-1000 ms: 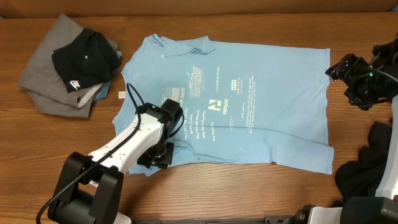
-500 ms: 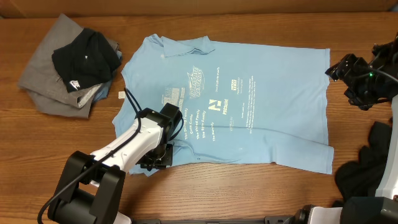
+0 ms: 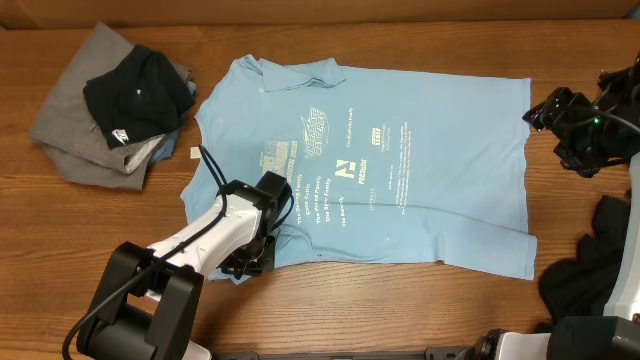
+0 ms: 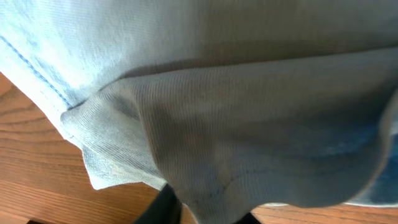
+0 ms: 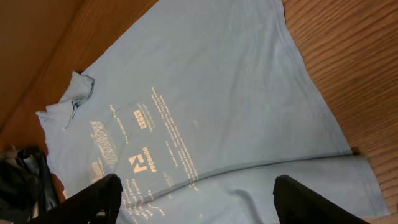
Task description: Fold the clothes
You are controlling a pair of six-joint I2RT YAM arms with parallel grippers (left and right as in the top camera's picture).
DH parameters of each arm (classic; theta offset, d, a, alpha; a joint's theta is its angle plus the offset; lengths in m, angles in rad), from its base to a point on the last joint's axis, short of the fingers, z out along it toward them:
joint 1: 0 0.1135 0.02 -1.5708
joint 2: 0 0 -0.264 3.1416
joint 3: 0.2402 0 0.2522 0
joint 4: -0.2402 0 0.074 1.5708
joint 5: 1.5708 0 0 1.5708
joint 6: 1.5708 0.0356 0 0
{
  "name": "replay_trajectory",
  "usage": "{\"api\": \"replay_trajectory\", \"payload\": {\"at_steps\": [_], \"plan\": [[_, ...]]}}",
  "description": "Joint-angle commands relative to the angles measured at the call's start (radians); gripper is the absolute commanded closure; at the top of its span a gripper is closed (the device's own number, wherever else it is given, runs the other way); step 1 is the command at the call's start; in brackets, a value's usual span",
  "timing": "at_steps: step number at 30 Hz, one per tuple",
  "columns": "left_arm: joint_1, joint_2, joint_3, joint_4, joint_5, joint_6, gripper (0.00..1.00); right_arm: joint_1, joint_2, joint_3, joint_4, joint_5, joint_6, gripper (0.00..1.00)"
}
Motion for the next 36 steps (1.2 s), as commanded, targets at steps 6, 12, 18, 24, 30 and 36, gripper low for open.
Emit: {"api": "replay_trajectory", "payload": {"at_steps": [6,12,18,24,30,36], "plan": [[0.008,-0.009,0.029,-0.035,0.000,-0.014,0.96,0.001,0.002,0.000,0.010,0.003,-0.007,0.19],[0.016,-0.009,0.155,-0.164,-0.079,-0.014,0.96,0.001,0.002,0.000,0.011,0.004,-0.007,0.19],[0.055,-0.009,0.267,-0.271,-0.216,-0.014,0.96,0.000,0.004,0.000,0.014,0.099,0.015,0.18],[0.145,-0.009,0.310,-0.258,-0.254,-0.014,0.96,-0.004,0.017,-0.001,0.019,0.143,0.051,0.11],[0.217,-0.009,0.332,-0.131,-0.208,0.048,0.88,-0.005,0.038,-0.006,0.005,0.143,0.051,0.11],[0.224,-0.009,0.332,-0.054,-0.153,0.119,0.62,-0.006,0.062,-0.014,-0.009,0.166,0.051,0.10]]}}
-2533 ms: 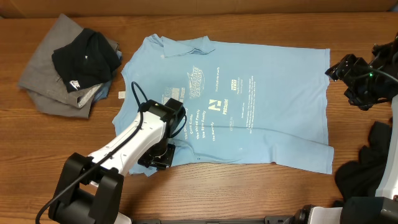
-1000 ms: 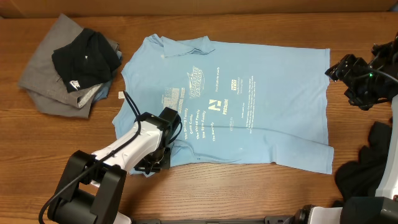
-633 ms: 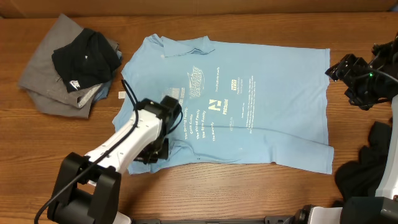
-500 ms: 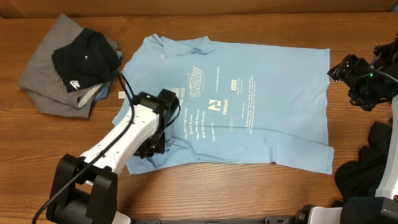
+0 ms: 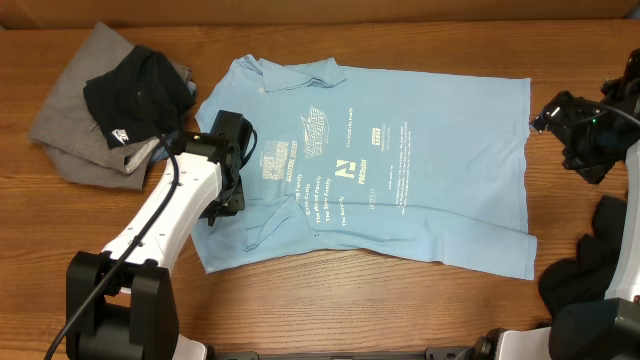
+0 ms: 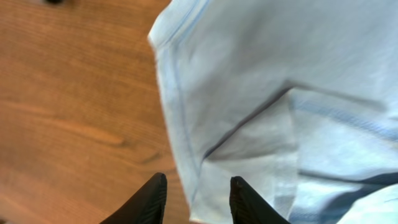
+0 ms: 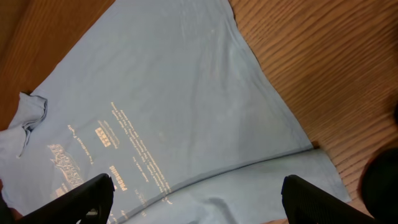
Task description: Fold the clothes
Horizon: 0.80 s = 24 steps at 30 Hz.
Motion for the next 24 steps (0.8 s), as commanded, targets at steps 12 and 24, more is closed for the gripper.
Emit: {"api": "replay_trajectory", "payload": {"at_steps": [12,24], "plan": [[0.002,-0.006,-0.076,0.085,0.313,0.335,0.48,-0.143,0.050,-0.244,0.083,0.005,0.031,0.11],[0.016,0.001,-0.115,0.242,0.298,0.370,0.58,-0.198,0.050,-0.298,0.117,-0.021,0.031,0.11]]}}
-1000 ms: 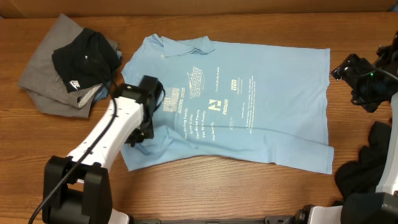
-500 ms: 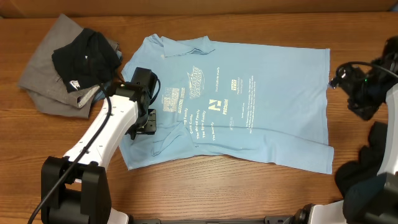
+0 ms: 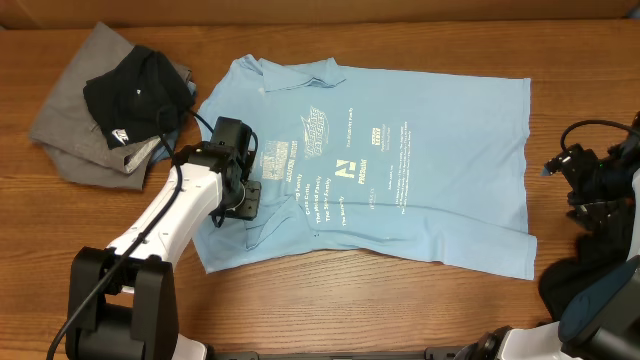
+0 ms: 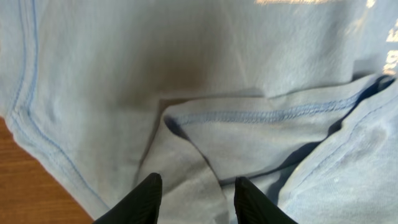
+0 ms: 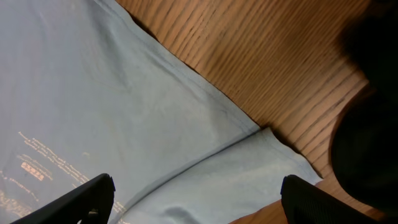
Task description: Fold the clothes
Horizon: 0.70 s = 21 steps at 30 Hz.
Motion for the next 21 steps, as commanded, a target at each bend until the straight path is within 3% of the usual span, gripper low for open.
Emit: {"api": "replay_trajectory", "payload": {"at_steps": [1,11,14,17,21], "plan": [[0.006,0.006,-0.004,0.011,0.025,0.039,0.57,0.003,-0.004,-0.004,0.005,-0.009,0.005,0.11],[0.005,0.142,-0.004,-0.017,0.069,-0.017,0.64,0.003,-0.004,-0.004,0.013,-0.027,0.005,0.11],[0.005,0.169,-0.004,-0.022,0.068,-0.017,0.71,0.003,-0.004,-0.004,0.013,-0.027,0.004,0.11],[0.005,0.171,-0.003,-0.035,0.066,-0.017,0.85,0.003,-0.004,-0.004,0.014,-0.027,0.005,0.11],[0.005,0.168,0.013,-0.068,0.018,-0.046,0.89,0.003,-0.004,-0.004,0.016,-0.027,0.004,0.11]]}}
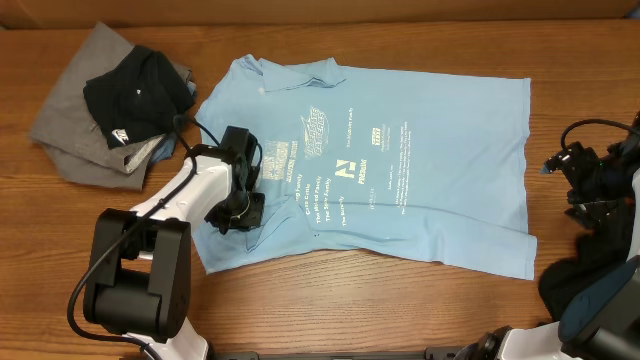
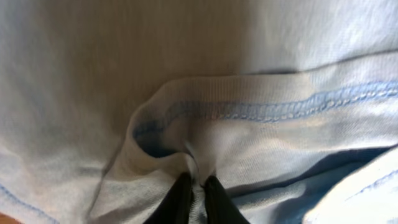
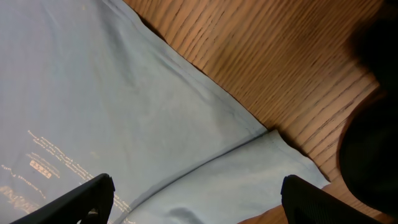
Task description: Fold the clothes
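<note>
A light blue T-shirt (image 1: 400,150) with pale print lies spread flat on the wooden table, collar to the left. My left gripper (image 1: 240,208) is down on the shirt's left side, where the sleeve is tucked inward. In the left wrist view it (image 2: 194,190) is shut on a raised fold of the stitched sleeve hem (image 2: 205,118). My right gripper (image 1: 585,190) hovers off the shirt's right edge. Its jaws (image 3: 199,208) stand wide open and empty above the shirt's bottom corner (image 3: 267,162).
A heap of grey and black clothes (image 1: 110,100) sits at the back left. A dark garment (image 1: 595,250) lies at the front right, close to my right gripper, and shows again as a dark garment (image 3: 373,143) in the right wrist view. Bare wood (image 3: 280,68) surrounds the shirt.
My left gripper was open over the tucked sleeve; now it is lower and shut on a fold of the sleeve hem. The right gripper has barely moved.
First my left gripper was at the shirt's front left corner with cloth draped over it. Then it stood open at the shirt's left edge, the shirt lying flat, then open over the tucked sleeve, and now grips it. My right gripper shifted from the far right toward the front.
</note>
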You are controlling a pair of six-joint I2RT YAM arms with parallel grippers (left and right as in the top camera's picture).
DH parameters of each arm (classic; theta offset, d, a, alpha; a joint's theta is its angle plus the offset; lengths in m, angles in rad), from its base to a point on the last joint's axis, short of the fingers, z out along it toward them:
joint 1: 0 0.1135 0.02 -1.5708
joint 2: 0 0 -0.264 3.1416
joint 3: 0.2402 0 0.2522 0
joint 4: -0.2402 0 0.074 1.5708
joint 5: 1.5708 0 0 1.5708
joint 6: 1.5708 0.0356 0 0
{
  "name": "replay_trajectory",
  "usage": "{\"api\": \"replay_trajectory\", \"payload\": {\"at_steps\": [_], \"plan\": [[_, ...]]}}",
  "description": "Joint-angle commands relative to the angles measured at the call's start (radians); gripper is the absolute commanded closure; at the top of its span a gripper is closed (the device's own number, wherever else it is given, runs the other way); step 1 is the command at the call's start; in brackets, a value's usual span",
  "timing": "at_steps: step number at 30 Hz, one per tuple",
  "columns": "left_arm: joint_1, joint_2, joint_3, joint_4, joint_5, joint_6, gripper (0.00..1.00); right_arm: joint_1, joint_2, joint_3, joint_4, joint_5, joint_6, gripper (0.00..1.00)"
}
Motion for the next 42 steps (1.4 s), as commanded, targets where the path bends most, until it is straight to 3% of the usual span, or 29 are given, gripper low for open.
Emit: {"api": "replay_trajectory", "payload": {"at_steps": [1,5,17,30,33,42], "plan": [[0.004,0.017,0.023,-0.038,-0.040,-0.034,0.88,0.003,-0.004,-0.004,0.007,-0.007,0.005,0.11],[0.004,0.016,0.075,-0.104,-0.095,-0.035,0.95,0.003,-0.004,-0.004,0.007,-0.007,0.004,0.11],[0.012,0.016,0.281,-0.321,-0.286,-0.114,0.95,0.003,-0.004,-0.004,0.018,0.005,0.005,0.10],[0.014,0.016,0.303,-0.320,-0.260,-0.114,0.89,0.016,-0.004,-0.044,-0.052,0.012,-0.006,0.11],[0.014,0.016,0.303,-0.311,-0.257,-0.114,0.87,0.018,-0.004,-0.130,-0.037,0.003,-0.006,0.23],[0.014,0.016,0.303,-0.293,-0.240,-0.114,0.76,0.018,-0.004,-0.340,0.022,-0.090,-0.059,0.30]]}}
